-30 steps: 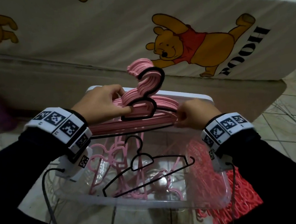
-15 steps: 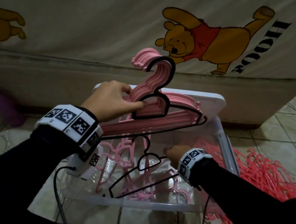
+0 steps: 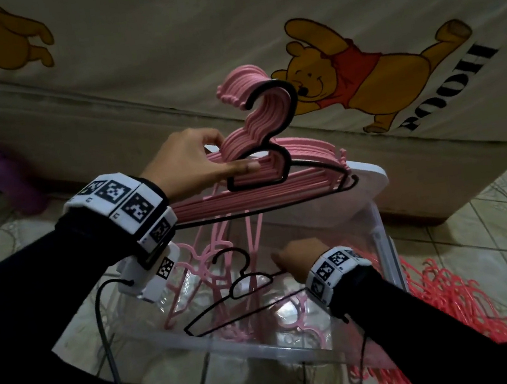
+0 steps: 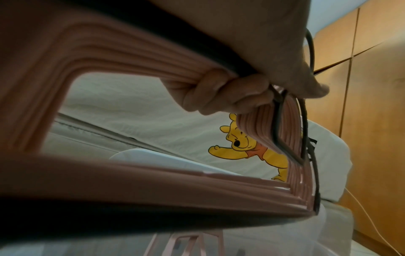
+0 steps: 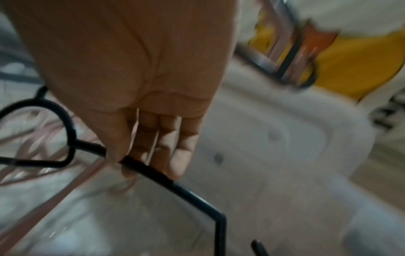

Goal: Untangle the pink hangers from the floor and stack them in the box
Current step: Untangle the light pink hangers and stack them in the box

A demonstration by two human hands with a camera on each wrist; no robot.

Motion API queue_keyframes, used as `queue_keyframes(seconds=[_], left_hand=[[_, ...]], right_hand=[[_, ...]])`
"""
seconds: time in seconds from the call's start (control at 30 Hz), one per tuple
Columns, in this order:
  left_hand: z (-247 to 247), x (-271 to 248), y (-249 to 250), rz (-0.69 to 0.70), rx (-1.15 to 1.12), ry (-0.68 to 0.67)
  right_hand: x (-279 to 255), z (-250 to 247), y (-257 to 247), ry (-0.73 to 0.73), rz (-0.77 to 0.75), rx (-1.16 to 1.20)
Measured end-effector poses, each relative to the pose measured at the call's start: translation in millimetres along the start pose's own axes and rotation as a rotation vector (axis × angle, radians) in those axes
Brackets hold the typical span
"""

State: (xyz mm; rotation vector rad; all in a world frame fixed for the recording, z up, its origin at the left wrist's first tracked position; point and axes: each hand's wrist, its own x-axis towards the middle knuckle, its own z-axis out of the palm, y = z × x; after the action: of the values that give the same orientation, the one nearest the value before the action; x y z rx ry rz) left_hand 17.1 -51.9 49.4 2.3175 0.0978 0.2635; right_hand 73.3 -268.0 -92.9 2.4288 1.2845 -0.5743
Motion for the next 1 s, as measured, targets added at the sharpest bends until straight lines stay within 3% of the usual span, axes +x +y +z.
queue_keyframes(seconds=[0.27,0.5,0.67,1.0], left_hand=[[-6,-2,-2,0.007,-0.037,0.066],[-2,-2,-2,-0.013,-0.061,0.012],[3,-4,1,-0.017,-0.04,-0.061],[3,-3,0,-0.004,0.022,-0.122]], right_hand=[[-56,-71,30,0.243,0.065,0.089],[-95,-99,52,0.53,0.148,0.235],[-99,-108,54,0.613,0.213,0.274],[-90,-105,45,0.757,0.157,0.264]])
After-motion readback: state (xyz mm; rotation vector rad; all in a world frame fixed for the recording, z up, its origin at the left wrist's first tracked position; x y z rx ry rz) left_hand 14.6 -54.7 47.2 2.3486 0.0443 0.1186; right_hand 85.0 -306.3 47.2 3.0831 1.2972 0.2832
